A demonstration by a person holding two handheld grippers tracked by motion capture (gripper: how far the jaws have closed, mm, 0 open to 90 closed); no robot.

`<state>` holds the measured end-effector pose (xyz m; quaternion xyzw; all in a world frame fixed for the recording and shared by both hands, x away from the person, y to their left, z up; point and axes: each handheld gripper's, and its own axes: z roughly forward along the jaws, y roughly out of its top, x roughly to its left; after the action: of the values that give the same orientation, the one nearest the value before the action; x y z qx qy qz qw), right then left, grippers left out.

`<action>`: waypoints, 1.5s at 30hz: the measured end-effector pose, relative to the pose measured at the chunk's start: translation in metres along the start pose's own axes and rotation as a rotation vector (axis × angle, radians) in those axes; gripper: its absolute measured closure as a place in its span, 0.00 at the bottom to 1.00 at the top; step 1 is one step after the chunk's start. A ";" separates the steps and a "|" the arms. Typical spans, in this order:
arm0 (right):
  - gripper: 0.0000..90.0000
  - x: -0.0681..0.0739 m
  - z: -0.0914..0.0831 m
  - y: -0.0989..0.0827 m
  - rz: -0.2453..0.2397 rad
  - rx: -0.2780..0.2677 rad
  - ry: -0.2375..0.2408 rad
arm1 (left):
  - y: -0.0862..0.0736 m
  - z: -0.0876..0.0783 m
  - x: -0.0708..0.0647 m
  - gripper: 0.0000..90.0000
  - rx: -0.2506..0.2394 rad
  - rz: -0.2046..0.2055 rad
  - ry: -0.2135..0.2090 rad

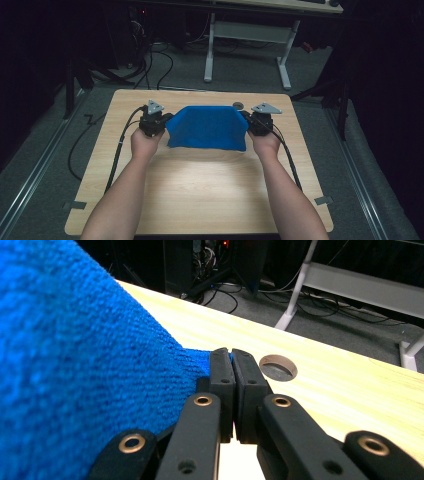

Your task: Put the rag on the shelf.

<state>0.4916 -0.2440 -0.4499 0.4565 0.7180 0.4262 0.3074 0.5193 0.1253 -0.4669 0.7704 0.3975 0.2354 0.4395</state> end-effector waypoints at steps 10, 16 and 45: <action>0.99 -0.002 0.003 -0.020 0.016 0.030 -0.004 | -0.020 0.009 -0.005 0.98 0.043 -0.020 -0.029; 0.99 -0.001 0.006 -0.031 0.018 0.059 -0.002 | -0.026 0.011 -0.007 0.98 0.051 -0.022 -0.040; 0.81 -0.014 -0.014 -0.036 0.031 0.054 -0.056 | -0.042 -0.012 0.011 0.68 0.013 -0.134 -0.004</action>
<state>0.4717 -0.2693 -0.4747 0.4874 0.7132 0.3986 0.3081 0.5002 0.1530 -0.4975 0.7453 0.4490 0.2014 0.4499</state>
